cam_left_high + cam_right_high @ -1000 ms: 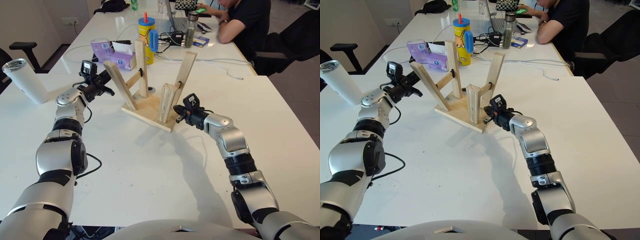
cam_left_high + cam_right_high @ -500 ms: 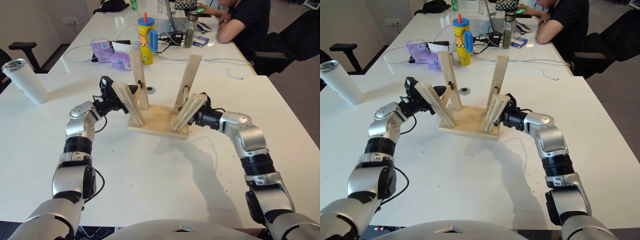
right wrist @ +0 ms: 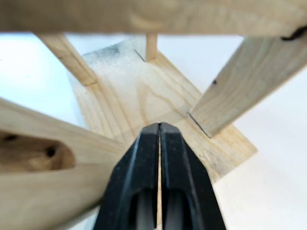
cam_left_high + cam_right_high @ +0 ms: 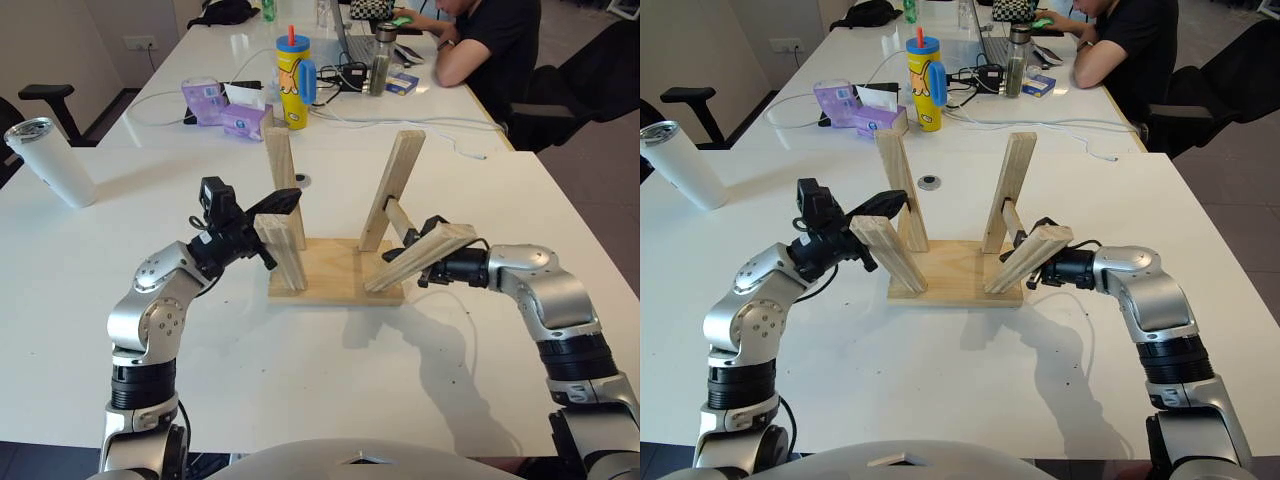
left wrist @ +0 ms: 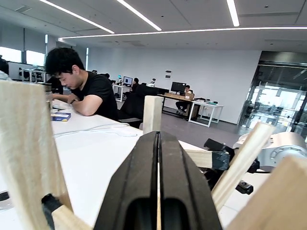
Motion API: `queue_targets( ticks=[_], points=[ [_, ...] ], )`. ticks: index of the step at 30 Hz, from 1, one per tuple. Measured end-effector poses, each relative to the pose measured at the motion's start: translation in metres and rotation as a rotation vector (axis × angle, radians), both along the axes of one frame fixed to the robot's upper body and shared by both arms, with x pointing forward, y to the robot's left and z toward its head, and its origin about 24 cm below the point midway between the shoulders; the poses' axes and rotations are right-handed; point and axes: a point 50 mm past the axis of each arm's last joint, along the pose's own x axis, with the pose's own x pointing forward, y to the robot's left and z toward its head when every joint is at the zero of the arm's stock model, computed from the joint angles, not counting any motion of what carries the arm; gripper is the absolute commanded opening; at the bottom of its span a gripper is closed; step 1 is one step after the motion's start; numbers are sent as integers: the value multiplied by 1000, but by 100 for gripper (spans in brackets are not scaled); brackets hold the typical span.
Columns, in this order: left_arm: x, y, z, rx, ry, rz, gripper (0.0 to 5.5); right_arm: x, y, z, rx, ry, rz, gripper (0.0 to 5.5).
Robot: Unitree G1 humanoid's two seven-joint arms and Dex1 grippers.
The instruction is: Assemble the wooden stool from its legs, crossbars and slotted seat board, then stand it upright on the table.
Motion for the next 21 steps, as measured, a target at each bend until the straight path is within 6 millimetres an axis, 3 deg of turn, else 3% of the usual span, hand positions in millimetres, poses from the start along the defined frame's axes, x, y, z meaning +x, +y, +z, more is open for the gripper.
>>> queue_targets(
  ticks=[8,15,18,21],
  points=[
    [4,32,-21,78,81,237,2,-2,-7,4,6,-8,-17,0],
    [-28,65,-74,313,323,391,2,-17,-40,-3,-51,-3,-127,0],
    [-55,61,-102,368,487,393,2,-30,-54,-16,-79,12,-226,0],
    [-62,51,-111,362,553,414,2,-41,-54,-36,-93,17,-308,0]
  ],
)
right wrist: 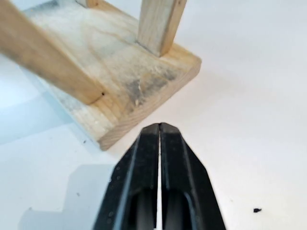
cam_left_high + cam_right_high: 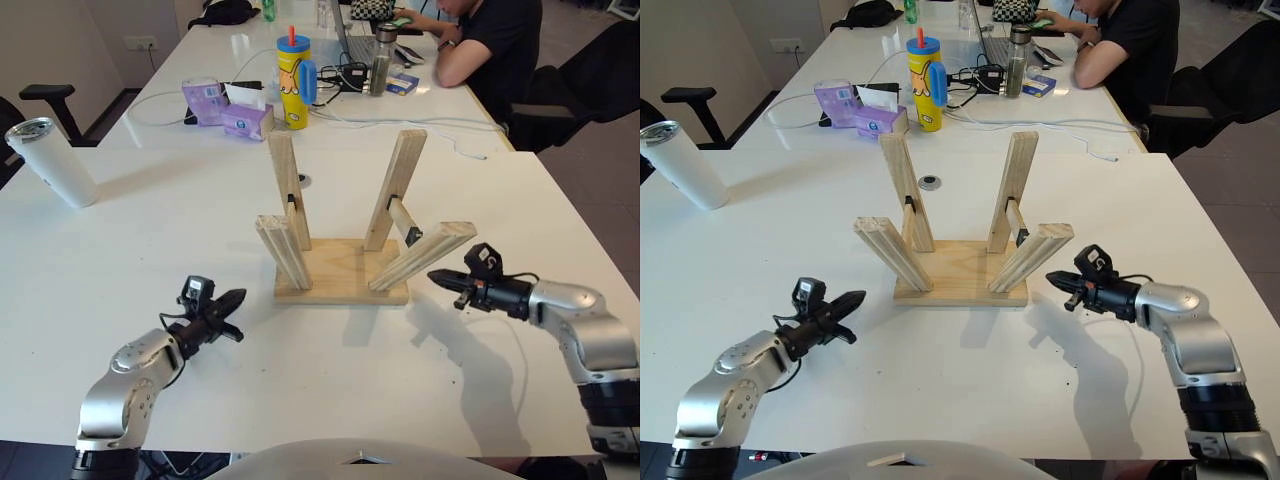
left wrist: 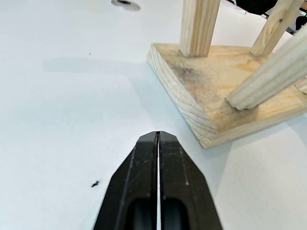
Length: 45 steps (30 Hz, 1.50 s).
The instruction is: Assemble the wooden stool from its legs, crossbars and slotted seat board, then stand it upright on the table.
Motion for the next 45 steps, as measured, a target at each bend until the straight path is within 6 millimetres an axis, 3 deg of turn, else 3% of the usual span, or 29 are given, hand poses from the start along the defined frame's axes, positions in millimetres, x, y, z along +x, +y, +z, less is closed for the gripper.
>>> queue_targets(
  ticks=[7,16,29,34,45],
  points=[
    [1,-24,-17,-4,61,62,2,-18,14,-38,-21,-66,-143,0],
    [17,-49,-24,-13,26,25,2,-22,41,-42,-34,-99,-71,0],
    [16,-50,-13,57,40,15,2,-19,51,-38,-57,-107,-87,0],
    [26,-50,11,57,-38,46,2,-16,56,-25,-62,-185,-97,0],
    [31,-50,25,72,-76,53,2,-3,59,-3,-52,-295,-123,0]
  ],
)
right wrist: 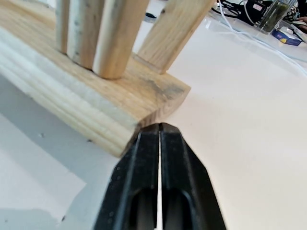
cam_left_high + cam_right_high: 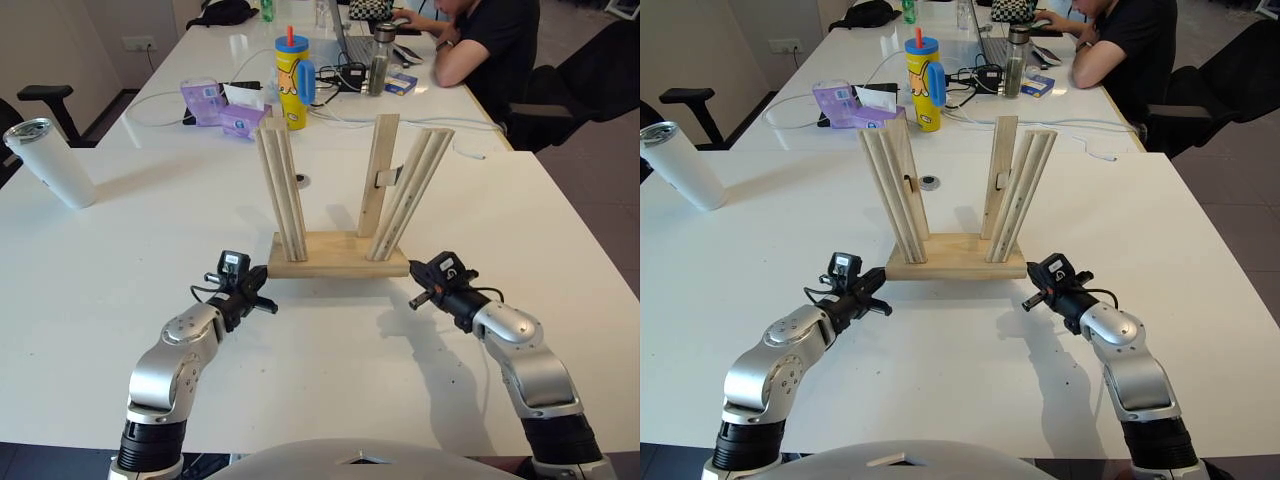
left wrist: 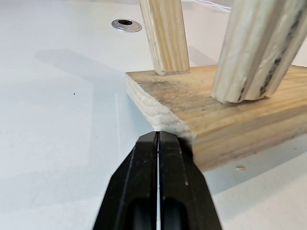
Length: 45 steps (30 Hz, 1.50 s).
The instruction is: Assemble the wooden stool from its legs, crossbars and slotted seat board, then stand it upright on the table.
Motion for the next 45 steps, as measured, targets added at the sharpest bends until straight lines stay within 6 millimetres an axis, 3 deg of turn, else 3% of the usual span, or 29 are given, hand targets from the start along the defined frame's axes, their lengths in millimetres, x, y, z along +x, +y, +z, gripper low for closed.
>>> queue_targets(
  ticks=[6,21,31,45],
  points=[
    [6,0,16,13,-42,8,2,4,2,10,8,-47,-4,0],
    [9,3,24,25,-64,11,2,10,5,20,17,-96,-8,0],
    [17,3,43,24,-129,10,2,20,6,34,32,-164,-26,0],
    [18,7,36,23,-144,-7,2,21,7,30,49,-173,-26,0]
  ],
)
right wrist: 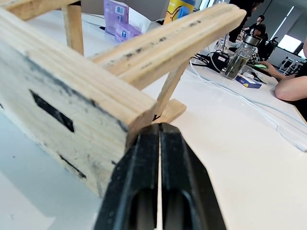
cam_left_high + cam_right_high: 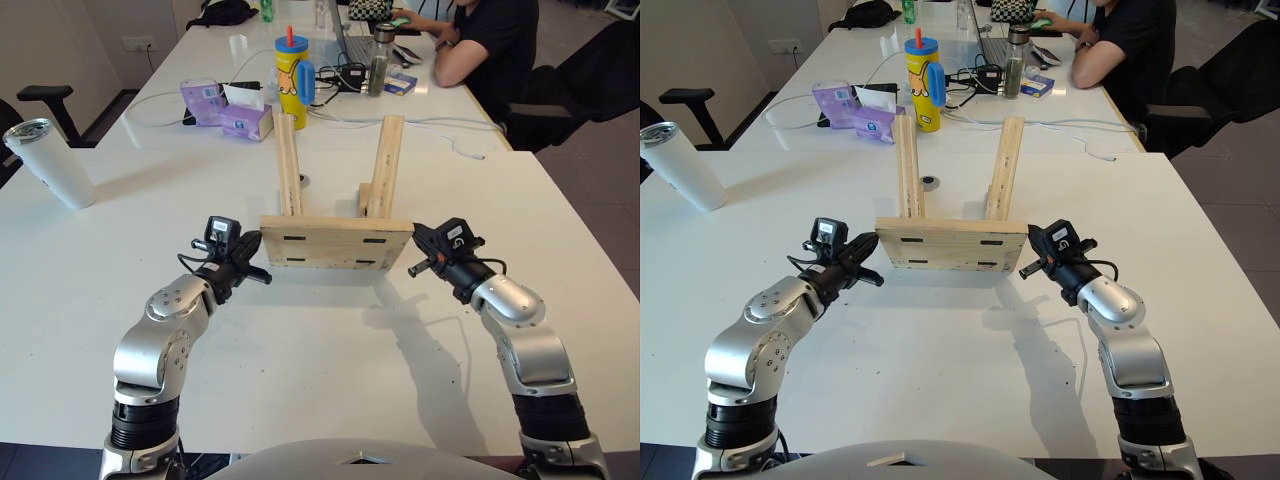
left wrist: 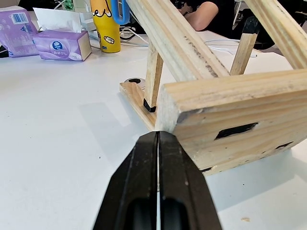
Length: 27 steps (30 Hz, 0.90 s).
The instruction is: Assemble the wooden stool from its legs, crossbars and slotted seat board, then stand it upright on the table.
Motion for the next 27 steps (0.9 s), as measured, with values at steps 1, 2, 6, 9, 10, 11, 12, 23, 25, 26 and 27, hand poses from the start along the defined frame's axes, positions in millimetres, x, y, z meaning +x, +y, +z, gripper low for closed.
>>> queue_targets(
  ticks=[1,2,6,9,10,11,12,23,25,26,27],
  points=[
    [1,0,-2,-1,0,-2,2,0,0,-1,1,0,0,0],
    [1,1,-3,-1,1,-6,2,0,0,-1,3,0,-1,0],
    [2,2,-13,-5,28,-13,2,1,-2,-4,29,10,-6,0],
    [2,2,-18,-15,41,-14,2,2,-4,-6,31,14,-1,0],
    [1,1,-22,-22,52,-11,2,2,-4,-7,30,18,1,0],
    [0,1,-25,-25,64,-10,2,2,-5,-8,29,21,4,0],
    [-1,1,-29,-28,79,-12,2,2,-6,-11,28,30,4,0],
    [2,-7,-57,-73,158,-41,2,5,-10,-43,24,172,-19,0],
    [1,-2,-60,-55,170,-41,2,5,-11,-44,11,172,-31,0],
    [1,1,-61,-37,177,-35,2,6,-10,-45,8,173,-33,0],
    [1,7,-65,-10,193,-21,2,6,-8,-47,10,176,-34,0]
  ],
)
